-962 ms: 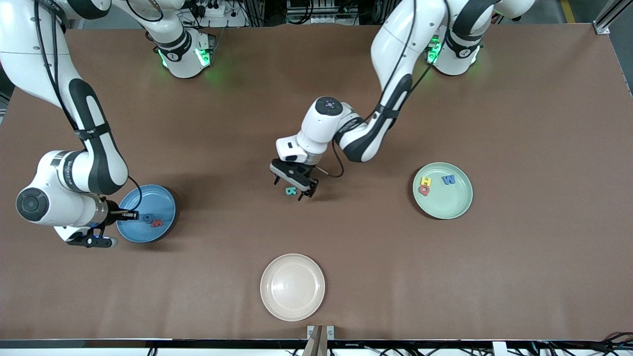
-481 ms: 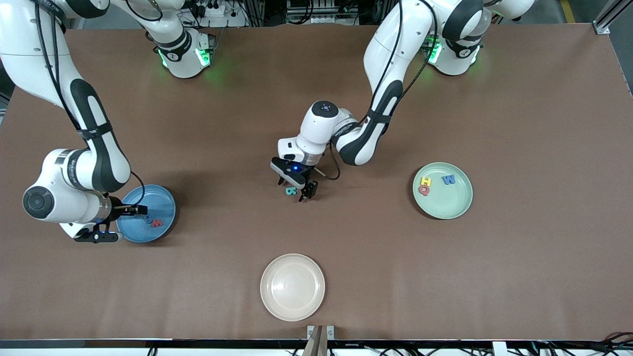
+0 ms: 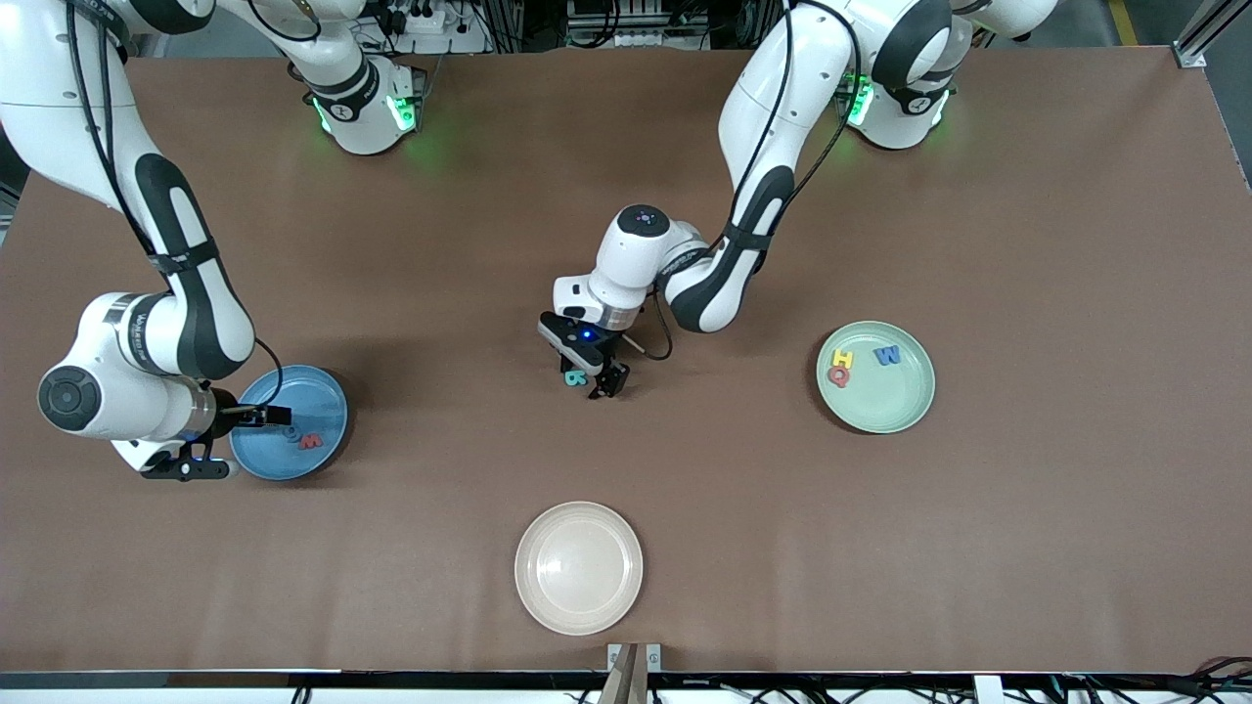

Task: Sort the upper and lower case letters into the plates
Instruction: 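Carry the yellow c to the blue plate while the left gripper grasps R, then release the c on the blue plate while the left gripper carries R, then grasp the blue E with the right gripper while the left gripper withdraws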

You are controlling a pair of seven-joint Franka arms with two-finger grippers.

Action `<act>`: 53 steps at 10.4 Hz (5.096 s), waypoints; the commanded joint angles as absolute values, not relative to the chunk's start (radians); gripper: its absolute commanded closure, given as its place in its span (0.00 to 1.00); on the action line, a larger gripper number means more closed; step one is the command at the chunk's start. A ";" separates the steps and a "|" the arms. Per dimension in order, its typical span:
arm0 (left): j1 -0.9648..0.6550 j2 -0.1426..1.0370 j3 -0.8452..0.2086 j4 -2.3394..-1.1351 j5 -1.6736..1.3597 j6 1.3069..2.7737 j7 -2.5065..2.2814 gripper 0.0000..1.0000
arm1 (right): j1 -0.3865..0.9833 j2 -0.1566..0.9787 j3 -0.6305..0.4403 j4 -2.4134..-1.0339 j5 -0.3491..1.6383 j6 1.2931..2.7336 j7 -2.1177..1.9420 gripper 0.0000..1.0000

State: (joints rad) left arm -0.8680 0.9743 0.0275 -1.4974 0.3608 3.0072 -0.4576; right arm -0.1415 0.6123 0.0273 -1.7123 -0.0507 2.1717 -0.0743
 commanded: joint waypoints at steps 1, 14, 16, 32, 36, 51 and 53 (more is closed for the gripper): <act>-0.873 1.006 0.038 -1.477 0.385 3.008 -0.465 0.50 | -0.156 0.594 0.041 -1.721 -0.055 2.183 -0.086 0.00; -0.839 0.974 0.038 -1.485 0.391 2.991 -0.462 0.90 | -0.121 0.577 0.118 -1.660 -0.049 2.097 -0.069 0.00; -0.816 0.947 0.032 -1.488 0.394 2.904 -0.457 0.91 | -0.101 0.577 0.118 -1.655 -0.045 2.097 -0.066 0.00; 0.066 0.549 -0.382 -1.833 0.377 1.962 0.316 0.91 | 0.462 0.511 0.112 -1.773 0.057 2.255 0.969 0.00; 0.078 0.558 -0.402 -1.832 0.362 1.968 0.305 0.74 | 0.540 0.472 0.115 -1.979 0.060 2.505 1.214 0.00; 0.109 0.418 -0.400 -1.614 0.175 1.875 -0.140 0.00 | 0.655 0.635 0.115 -1.905 0.061 2.580 1.476 0.00; 0.156 0.384 -0.413 -1.478 0.132 1.722 -0.133 0.00 | 0.657 0.635 0.115 -1.907 0.061 2.580 1.476 0.00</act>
State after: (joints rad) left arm 0.1186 0.4240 -0.4013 -1.5564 0.1782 1.8264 -0.1291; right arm 0.6432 0.6278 0.1223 -1.9202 0.0528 2.5788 1.4592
